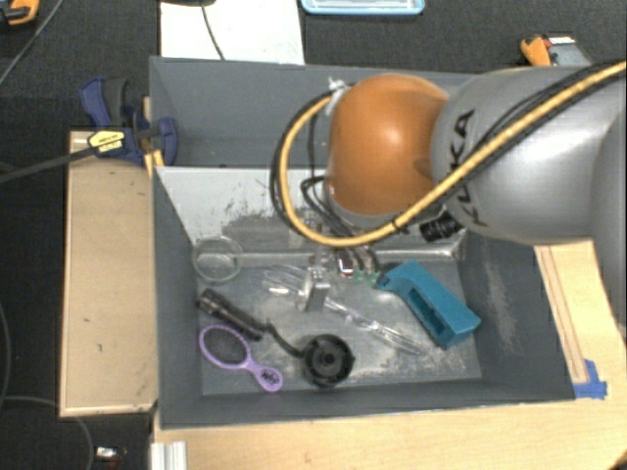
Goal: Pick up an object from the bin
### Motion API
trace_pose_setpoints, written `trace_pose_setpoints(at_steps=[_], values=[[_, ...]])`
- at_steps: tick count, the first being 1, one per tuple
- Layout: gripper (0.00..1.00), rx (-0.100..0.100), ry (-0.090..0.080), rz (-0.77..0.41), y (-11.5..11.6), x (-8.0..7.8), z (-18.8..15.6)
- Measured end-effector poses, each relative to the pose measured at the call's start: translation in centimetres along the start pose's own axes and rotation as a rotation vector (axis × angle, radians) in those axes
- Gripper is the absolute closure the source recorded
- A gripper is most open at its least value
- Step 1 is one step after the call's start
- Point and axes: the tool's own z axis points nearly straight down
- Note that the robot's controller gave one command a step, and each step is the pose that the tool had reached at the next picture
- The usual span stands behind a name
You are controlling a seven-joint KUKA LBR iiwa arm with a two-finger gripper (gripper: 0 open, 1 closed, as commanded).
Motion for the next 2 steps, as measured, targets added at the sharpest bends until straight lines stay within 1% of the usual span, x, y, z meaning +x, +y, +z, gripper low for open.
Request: trace_pose_setpoints(at_steps=[1,2], values=[[0.0,0.0,-0.001,0.003,0.0,0.0,0.0],[0.0,-0.001,-0.001,0.053,-4.0,-2.2,9.0]])
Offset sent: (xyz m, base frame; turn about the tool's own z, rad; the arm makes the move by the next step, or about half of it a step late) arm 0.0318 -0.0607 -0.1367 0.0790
